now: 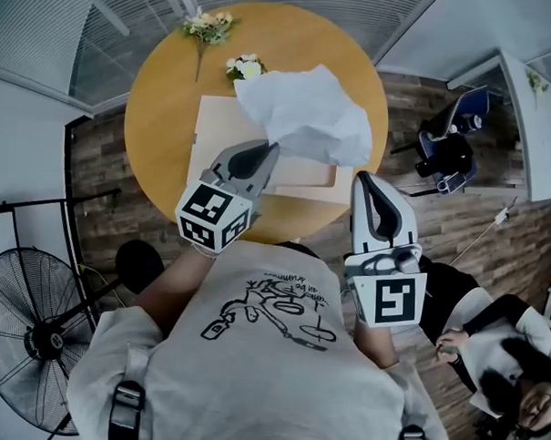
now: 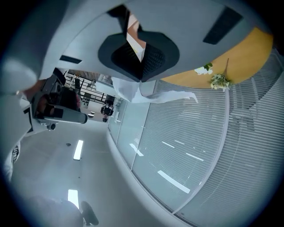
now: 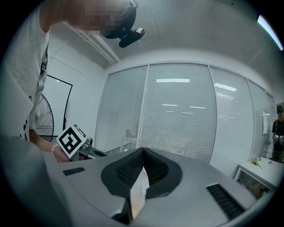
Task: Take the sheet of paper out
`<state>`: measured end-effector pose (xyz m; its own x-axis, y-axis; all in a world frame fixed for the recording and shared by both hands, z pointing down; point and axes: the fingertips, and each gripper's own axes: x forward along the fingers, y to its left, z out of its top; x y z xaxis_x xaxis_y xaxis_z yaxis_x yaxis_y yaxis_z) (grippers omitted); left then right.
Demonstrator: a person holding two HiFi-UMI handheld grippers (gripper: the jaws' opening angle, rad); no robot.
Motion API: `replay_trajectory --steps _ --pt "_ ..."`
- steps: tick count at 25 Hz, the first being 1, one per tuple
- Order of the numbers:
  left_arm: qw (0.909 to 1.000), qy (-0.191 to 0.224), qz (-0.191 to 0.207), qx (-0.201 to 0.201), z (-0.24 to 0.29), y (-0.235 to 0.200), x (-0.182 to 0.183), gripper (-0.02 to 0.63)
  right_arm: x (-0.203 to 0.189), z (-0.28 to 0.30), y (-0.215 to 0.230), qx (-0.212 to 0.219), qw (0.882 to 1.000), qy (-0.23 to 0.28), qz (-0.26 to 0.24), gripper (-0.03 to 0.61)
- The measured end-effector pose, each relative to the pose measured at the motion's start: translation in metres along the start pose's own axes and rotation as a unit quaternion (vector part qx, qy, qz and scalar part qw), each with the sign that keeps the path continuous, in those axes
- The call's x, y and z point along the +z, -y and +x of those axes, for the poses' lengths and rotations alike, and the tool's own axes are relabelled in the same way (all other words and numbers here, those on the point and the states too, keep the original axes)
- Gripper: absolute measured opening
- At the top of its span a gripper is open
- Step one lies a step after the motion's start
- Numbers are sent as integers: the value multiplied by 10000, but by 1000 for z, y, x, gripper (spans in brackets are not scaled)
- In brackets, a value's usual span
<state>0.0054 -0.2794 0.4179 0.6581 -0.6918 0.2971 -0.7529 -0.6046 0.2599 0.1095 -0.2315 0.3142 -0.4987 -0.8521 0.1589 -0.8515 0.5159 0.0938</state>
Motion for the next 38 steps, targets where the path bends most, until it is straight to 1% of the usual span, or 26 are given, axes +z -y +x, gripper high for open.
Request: replay_trajectory --steps 4,10,20,28,38 --pt "9995 298 123 48 -18 7 27 20 -1 -1 0 -10 10000 -32 -90 8" --pt "9970 700 276 171 -42 16 64 20 1 -2 0 -69 10000 23 2 8" --pt "9898 1205 499 578 -78 19 95 20 1 -9 -3 -40 9999 -38 -120 8" --pt "9868 1350 511 730 -84 22 101 20 0 -12 1 -23 9999 -57 -125 6" --pt "9871 1336 506 719 -82 22 100 20 0 -10 1 -17 9999 -55 -138 6"
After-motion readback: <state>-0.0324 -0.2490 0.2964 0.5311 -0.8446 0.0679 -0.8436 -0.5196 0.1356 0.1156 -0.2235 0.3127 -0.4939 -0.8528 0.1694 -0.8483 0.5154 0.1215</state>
